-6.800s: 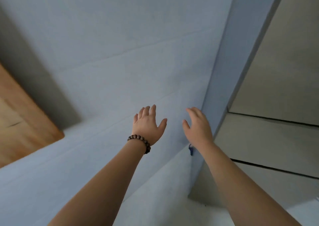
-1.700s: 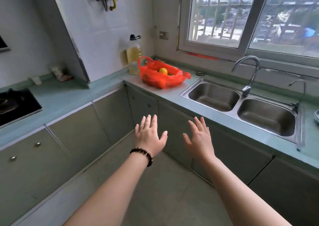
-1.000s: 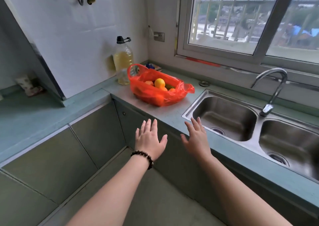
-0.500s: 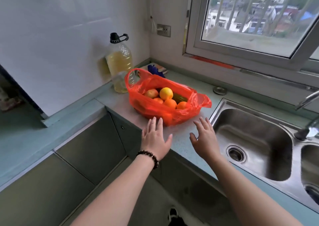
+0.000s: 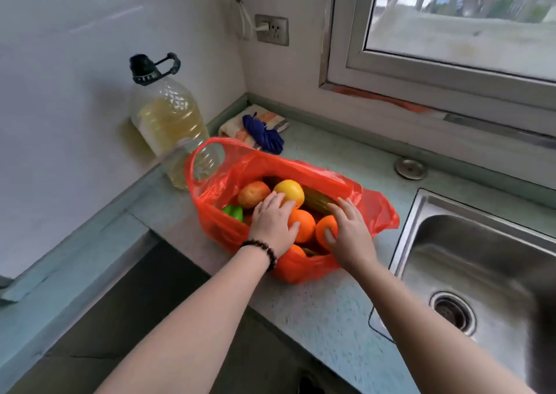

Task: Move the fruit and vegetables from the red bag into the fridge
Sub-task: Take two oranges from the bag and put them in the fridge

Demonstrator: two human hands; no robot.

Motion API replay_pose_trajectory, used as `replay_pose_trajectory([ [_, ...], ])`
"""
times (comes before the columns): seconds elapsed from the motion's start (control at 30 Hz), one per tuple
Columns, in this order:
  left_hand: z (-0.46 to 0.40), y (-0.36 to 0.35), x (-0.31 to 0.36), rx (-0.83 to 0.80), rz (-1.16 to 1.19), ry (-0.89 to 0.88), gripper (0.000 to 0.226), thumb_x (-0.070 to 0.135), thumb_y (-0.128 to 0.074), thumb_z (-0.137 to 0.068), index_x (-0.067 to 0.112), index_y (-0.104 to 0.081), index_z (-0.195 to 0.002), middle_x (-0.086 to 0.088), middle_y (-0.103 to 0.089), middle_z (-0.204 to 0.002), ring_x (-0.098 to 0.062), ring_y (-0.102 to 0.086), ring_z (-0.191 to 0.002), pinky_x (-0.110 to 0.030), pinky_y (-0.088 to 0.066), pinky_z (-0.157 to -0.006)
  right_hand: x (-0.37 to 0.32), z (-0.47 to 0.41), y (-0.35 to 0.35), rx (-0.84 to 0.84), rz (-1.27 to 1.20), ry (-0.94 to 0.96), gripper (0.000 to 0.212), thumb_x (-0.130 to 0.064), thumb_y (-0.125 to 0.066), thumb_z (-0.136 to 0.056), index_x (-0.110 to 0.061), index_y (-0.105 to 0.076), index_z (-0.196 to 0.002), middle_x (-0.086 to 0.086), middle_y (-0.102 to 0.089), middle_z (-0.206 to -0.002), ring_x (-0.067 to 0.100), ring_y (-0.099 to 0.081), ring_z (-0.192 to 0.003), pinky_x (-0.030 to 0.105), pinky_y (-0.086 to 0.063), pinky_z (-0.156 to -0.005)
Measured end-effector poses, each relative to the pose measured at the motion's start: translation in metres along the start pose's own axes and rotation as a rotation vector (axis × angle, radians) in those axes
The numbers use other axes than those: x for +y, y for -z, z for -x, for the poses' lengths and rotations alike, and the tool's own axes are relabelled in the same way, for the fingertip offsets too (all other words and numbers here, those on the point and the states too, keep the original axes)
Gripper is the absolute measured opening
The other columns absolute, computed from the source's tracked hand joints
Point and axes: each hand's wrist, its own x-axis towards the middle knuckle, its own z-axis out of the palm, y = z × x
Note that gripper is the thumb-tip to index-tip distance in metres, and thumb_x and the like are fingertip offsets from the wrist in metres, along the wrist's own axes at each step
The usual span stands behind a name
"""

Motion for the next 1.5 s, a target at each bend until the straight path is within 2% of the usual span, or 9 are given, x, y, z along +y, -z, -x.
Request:
replay_pose_trajectory([
  [0.13,-0.023,-0.024,-0.011,-0.116,-0.045,-0.070,0.071,0.040,-0.059,-0.087,0.025,-0.025,-0.147,-0.001,-0.015,-0.158,-0.018,-0.005,-0.146,-0.040,-0.013,-0.118,0.009,-0.012,-0.025,-0.054,0.031,-0.033,0.057,-0.022,-0.062,-0.082,-0.011,-0.046,-0.136,0.015,-0.036,-0.148,0.031,-0.025,-0.141,0.044,-0.021,-0.116],
  [0.3,-0.030,-0.048,-0.027,-0.189,-0.052,-0.131,0.091,0.049,-0.063,-0.082,0.031,-0.005,-0.150,0.006,0.010,-0.159,-0.019,0.015,-0.145,-0.044,-0.012,-0.119,0.021,-0.007,-0.047,-0.107,0.098,-0.129,0.080,-0.032,-0.073,-0.072,-0.021,-0.037,-0.142,0.015,-0.027,-0.152,0.034,-0.024,-0.140,0.046,-0.024,-0.115],
  [0.43,-0.039,-0.054,-0.030,-0.225,-0.106,-0.134,0.097,0.058,-0.066,-0.074,0.033,-0.009,-0.150,0.005,0.023,-0.156,-0.023,0.023,-0.143,-0.046,-0.014,-0.116,0.020,-0.003,-0.052,-0.059,0.107,-0.197,0.087,-0.022,-0.075,-0.070,-0.024,-0.031,-0.144,0.015,-0.028,-0.151,0.034,-0.026,-0.138,0.044,-0.026,-0.114],
  [0.57,-0.042,-0.058,-0.031,-0.236,-0.154,-0.145,0.100,0.049,-0.073,-0.072,0.033,-0.011,-0.149,0.000,0.027,-0.155,-0.029,0.021,-0.143,-0.049,-0.012,-0.116,0.014,-0.002,-0.058,-0.011,0.114,-0.237,0.083,-0.018,-0.074,-0.071,-0.024,-0.033,-0.143,0.016,-0.032,-0.148,0.035,-0.028,-0.136,0.045,-0.028,-0.112],
  [0.7,-0.037,-0.063,-0.038,-0.158,-0.087,-0.173,0.093,0.050,-0.071,-0.072,0.027,-0.021,-0.146,0.000,0.016,-0.158,-0.028,0.014,-0.145,-0.047,-0.011,-0.118,0.009,0.000,-0.056,-0.018,0.078,-0.274,0.084,-0.025,-0.074,-0.073,-0.027,-0.030,-0.144,0.011,-0.029,-0.149,0.030,-0.025,-0.137,0.042,-0.029,-0.112],
  [0.8,-0.036,-0.060,-0.040,-0.148,0.032,-0.179,0.093,0.050,-0.069,-0.075,0.025,-0.019,-0.148,0.001,0.005,-0.159,-0.023,0.008,-0.146,-0.043,-0.014,-0.118,0.002,0.002,-0.046,0.053,0.013,-0.299,0.083,-0.029,-0.074,-0.072,-0.028,-0.031,-0.143,0.007,-0.030,-0.148,0.027,-0.028,-0.135,0.041,-0.032,-0.110],
  [1.0,-0.042,-0.032,-0.032,-0.077,0.270,-0.267,0.091,0.042,-0.073,-0.073,0.021,-0.023,-0.147,-0.003,-0.028,-0.153,-0.020,-0.027,-0.141,-0.039,-0.027,-0.113,-0.021,-0.001,-0.010,0.262,-0.063,-0.382,0.085,-0.035,-0.076,-0.070,-0.028,-0.031,-0.142,0.007,-0.036,-0.143,0.027,-0.036,-0.128,0.041,-0.036,-0.105],
  [1.23,-0.051,0.011,0.005,-0.044,0.460,-0.457,0.097,0.034,-0.082,-0.067,0.016,-0.027,-0.145,-0.007,-0.035,-0.147,-0.021,-0.033,-0.136,-0.028,-0.024,-0.111,-0.040,0.025,0.036,0.516,-0.061,-0.468,0.084,-0.034,-0.079,-0.070,-0.018,-0.036,-0.140,0.010,-0.040,-0.138,0.025,-0.038,-0.127,0.034,-0.032,-0.105],
  [1.5,-0.011,-0.001,0.082,-0.178,0.582,-0.724,0.091,0.032,-0.082,-0.067,0.008,-0.034,-0.141,-0.014,-0.043,-0.139,-0.028,-0.040,-0.130,-0.032,-0.029,-0.109,-0.037,0.131,0.066,0.752,0.055,-0.719,0.083,-0.037,-0.076,-0.072,-0.023,-0.032,-0.141,0.009,-0.037,-0.139,0.027,-0.043,-0.122,0.040,-0.042,-0.097],
])
